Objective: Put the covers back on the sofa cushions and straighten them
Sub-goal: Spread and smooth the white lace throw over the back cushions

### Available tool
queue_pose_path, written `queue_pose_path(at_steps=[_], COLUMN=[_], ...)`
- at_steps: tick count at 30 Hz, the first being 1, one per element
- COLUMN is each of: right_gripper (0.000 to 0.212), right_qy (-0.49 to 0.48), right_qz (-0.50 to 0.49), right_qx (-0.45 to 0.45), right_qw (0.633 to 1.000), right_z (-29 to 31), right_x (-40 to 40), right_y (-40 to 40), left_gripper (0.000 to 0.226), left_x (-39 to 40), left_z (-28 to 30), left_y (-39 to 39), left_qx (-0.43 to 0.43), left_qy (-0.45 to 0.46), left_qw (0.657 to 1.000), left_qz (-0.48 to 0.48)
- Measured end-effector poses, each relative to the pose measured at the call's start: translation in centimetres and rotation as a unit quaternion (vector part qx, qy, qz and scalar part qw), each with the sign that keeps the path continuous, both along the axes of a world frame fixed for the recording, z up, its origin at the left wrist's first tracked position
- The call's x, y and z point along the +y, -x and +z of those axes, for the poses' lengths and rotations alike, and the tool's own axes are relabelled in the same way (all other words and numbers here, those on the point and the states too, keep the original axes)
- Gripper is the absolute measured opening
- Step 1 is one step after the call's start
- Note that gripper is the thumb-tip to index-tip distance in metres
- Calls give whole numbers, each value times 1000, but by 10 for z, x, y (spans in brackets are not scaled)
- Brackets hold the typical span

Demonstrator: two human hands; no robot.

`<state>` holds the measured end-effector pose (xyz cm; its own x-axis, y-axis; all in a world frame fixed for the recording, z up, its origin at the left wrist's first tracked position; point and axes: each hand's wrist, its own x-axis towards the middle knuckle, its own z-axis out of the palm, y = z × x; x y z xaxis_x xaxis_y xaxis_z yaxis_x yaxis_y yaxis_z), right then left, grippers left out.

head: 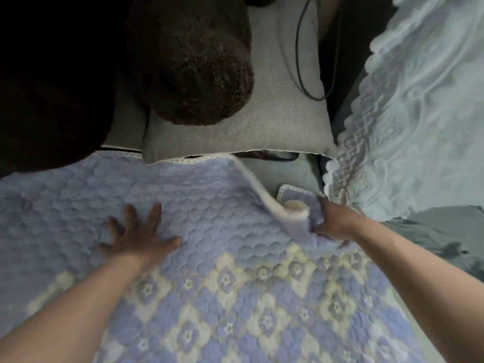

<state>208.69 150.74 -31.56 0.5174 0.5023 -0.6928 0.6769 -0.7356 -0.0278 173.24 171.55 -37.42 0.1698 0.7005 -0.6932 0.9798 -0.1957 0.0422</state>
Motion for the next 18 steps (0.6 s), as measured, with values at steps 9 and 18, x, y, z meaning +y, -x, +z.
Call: queue_pose_path(at_steps=[9, 18], right_gripper=[18, 65], right_qy=[-454, -366], right_qz=[-442, 103], right_qx=[-306, -160], right_qw=[710, 911], right_z=[47, -16], right_x=[-38, -51], right_y=[-22, 101], left_gripper=[105, 69], left_x=[-5, -92], left_z=[-4, 1], left_y=[-1, -43], left_qx=[0, -90], left_qy=[-35, -117], left_qw=[999, 988], left_qz=[6, -37])
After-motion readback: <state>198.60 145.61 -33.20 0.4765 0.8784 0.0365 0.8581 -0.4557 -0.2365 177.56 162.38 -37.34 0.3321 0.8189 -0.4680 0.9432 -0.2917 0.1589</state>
